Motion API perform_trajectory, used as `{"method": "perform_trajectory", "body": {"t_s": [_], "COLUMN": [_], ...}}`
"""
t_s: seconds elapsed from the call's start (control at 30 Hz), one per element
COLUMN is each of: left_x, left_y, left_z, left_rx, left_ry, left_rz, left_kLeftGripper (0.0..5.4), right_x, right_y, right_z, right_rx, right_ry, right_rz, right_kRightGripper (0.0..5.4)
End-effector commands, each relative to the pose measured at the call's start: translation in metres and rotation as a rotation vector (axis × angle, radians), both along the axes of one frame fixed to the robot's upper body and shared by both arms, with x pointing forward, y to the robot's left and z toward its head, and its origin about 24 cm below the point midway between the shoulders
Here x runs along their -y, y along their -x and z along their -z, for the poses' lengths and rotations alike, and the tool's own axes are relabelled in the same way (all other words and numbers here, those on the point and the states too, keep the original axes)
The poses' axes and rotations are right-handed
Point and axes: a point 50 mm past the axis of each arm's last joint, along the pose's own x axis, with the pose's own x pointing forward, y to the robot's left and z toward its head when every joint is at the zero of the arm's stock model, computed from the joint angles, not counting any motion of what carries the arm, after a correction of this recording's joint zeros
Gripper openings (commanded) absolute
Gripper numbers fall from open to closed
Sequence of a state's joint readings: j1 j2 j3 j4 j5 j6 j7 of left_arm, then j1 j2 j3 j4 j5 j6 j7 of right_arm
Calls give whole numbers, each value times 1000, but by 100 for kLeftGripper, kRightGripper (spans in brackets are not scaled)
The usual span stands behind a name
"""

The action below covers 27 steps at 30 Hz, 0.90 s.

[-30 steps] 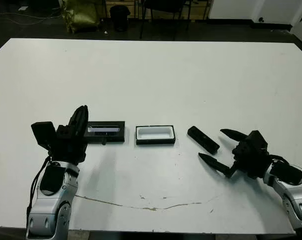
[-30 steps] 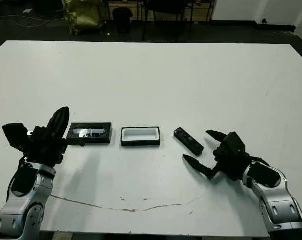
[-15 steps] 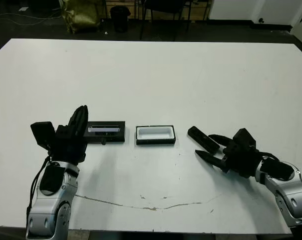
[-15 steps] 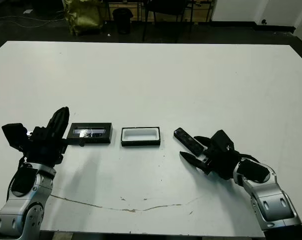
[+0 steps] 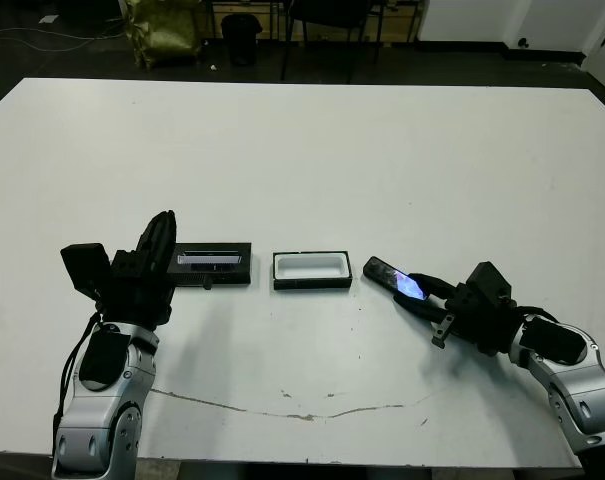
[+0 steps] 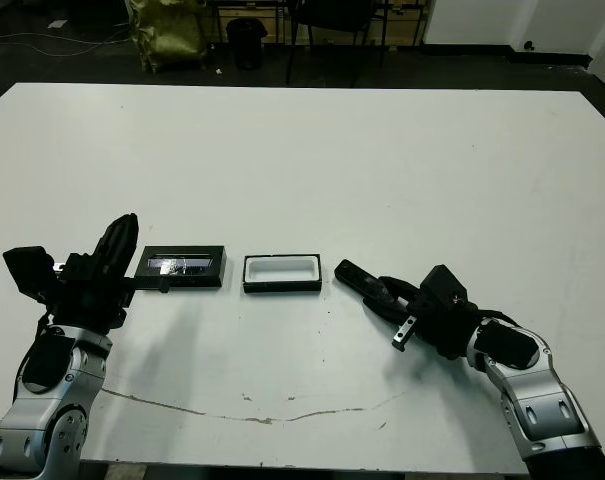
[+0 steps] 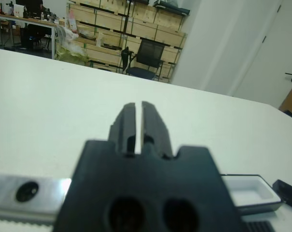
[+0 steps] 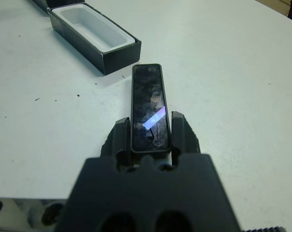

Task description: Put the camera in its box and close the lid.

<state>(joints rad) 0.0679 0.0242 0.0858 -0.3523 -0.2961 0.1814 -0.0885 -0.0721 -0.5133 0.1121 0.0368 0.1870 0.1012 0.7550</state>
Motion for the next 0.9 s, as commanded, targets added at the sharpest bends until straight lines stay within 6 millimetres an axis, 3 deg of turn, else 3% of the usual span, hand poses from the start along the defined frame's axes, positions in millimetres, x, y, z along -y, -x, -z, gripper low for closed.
{"method": "perform_trajectory", "body": {"t_s": [0.03,0.17,0.27,0.43,0.7,0.9], "left_x": [-2,-3,-2,-2,-1,-2], "left_y": [1,1,2,2,2,2], "left_z": [4,5,5,5,6,7], "left_rx": [-29,-28,-33,-32,-33,-35], "left_ry": [-5,-4,-8,-20,-26,-30], "left_rz": [-7,-5,-8,-9,-5,-5], "left_kLeftGripper": [0,0,0,0,0,0], "right_x": [11,13,11,14,25,15], "right_y": [12,11,9,-4,-49,-70], "right_z": [22,24,15,-15,-63,-97], "right_rx": [-98,-100,-90,-73,-39,0], "right_ry": [78,60,42,66,-42,23], "right_rz": [31,62,87,100,51,-74], "right_kRightGripper": [53,53,53,51,49,49]}}
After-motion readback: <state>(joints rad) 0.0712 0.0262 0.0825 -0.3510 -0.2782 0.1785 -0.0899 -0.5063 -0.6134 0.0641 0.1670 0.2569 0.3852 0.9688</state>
